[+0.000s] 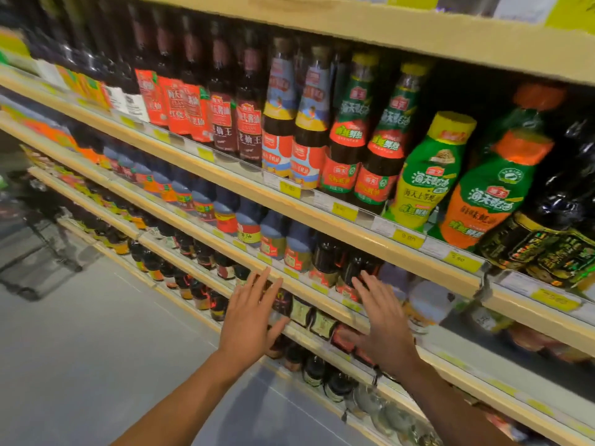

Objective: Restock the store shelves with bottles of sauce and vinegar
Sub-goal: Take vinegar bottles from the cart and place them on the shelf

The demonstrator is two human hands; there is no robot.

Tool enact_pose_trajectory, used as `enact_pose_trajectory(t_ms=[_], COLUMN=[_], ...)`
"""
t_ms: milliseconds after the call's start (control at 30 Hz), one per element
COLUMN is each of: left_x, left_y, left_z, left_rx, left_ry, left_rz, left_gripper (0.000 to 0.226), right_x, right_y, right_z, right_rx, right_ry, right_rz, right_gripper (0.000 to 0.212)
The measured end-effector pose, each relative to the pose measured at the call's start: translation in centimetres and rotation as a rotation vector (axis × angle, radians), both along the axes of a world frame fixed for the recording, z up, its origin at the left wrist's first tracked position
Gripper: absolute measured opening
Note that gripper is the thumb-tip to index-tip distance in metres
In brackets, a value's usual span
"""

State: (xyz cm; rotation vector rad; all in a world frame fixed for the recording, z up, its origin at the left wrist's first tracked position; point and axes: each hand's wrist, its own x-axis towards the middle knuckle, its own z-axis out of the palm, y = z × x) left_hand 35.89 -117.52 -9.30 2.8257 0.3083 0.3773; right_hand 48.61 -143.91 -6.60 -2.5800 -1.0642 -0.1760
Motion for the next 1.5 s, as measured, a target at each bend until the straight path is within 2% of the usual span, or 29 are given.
enact_pose_trajectory(t_ms=[400, 700, 833, 1067, 1500], left_x=[-14.3, -22.3, -23.7, -23.4, -24.5], left_y=[22.4, 34.7, 40.7, 52.9, 73.2], left_z=[1.9, 3.0, 3.5, 4.1, 3.5], left_rx=[-0.046, -0.18, -0.199, -0.132, -0.153], left_ry=[0.004, -0.117, -0.152, -0.181, -0.187], left_rz=[0.231, 0.472, 0.577, 0.728, 0.995], left_gripper=[0.079, 0.079, 0.079, 0.078, 0.076], right_x=[-8.0, -12.0, -12.7, -10.6, -9.8], right_y=[27.7, 46.6, 54.9, 69.9, 97.4], right_z=[2.7, 3.2, 3.1, 3.0, 2.0], right_rx=[0.0, 0.105, 0.181, 0.205, 0.081], right_ry=[0.001, 0.103, 0.162, 0.13, 0.206], right_rz=[0.21, 0.491, 0.587, 0.73, 0.933], right_gripper=[0.105, 0.107, 0.104, 0.095, 0.086])
